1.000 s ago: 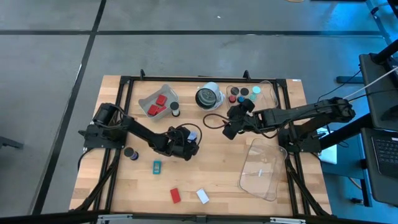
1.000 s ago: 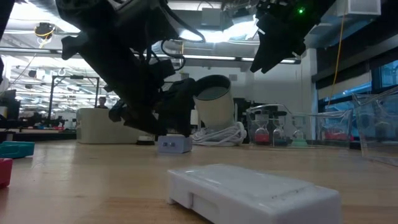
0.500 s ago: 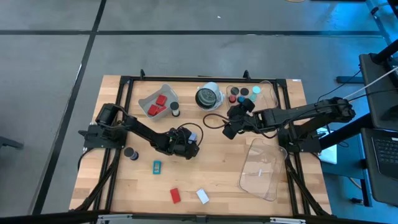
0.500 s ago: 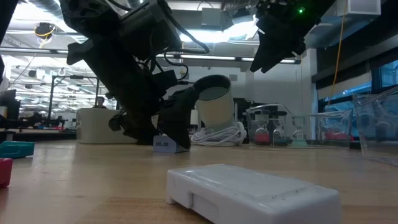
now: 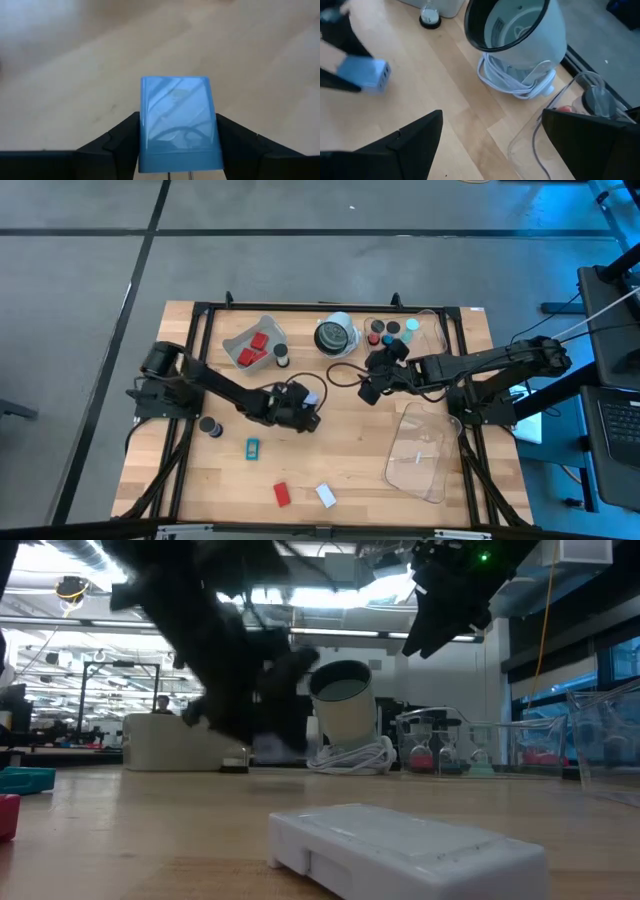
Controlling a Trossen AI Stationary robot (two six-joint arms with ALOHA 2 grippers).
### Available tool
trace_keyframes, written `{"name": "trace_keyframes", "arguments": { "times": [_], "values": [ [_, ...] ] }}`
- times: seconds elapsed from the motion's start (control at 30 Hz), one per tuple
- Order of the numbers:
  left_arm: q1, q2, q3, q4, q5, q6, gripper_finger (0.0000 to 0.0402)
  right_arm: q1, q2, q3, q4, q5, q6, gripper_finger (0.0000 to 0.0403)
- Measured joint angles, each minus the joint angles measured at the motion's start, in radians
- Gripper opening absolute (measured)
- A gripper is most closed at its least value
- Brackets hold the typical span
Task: Pick & Place Office items
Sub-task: Put the light blue charger adapter into the gray bin
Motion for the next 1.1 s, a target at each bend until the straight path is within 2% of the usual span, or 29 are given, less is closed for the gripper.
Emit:
{"name": "trace_keyframes", "arguments": {
  "times": [0.13,0.23,0.37,0.5,0.63,0.8,0.93,1.1],
  "values": [
    [0.000,-0.128,0.001,-0.107,-0.064,0.032,0.0211,0.000,0.000,0.000,-0.001,-0.030,-0.003,0.0343],
    [0.007,-0.250,0.001,-0.260,-0.146,0.021,0.0211,0.000,0.000,0.000,-0.002,-0.068,0.010,0.0343],
    [0.034,-0.410,0.001,-0.497,-0.226,-0.071,0.0211,0.000,0.000,0.000,-0.003,-0.137,0.019,0.0343],
    [0.085,-0.506,0.000,-0.718,-0.278,-0.220,0.0212,0.000,0.000,0.000,0.000,-0.159,0.042,0.0343],
    [0.154,-0.526,-0.038,-0.801,-0.280,-0.350,0.0213,0.000,0.000,0.000,0.000,-0.158,0.042,0.0343],
    [0.246,-0.505,-0.123,-0.781,-0.219,-0.421,0.0213,0.000,0.000,0.000,0.000,-0.158,0.042,0.0343],
    [0.305,-0.495,-0.182,-0.765,-0.210,-0.477,0.0214,0.000,0.000,0.000,0.000,-0.158,0.042,0.0343],
    [0.373,-0.476,-0.230,-0.759,-0.165,-0.491,0.0214,0.000,0.000,0.000,0.002,-0.154,0.038,0.0343]
  ]
}}
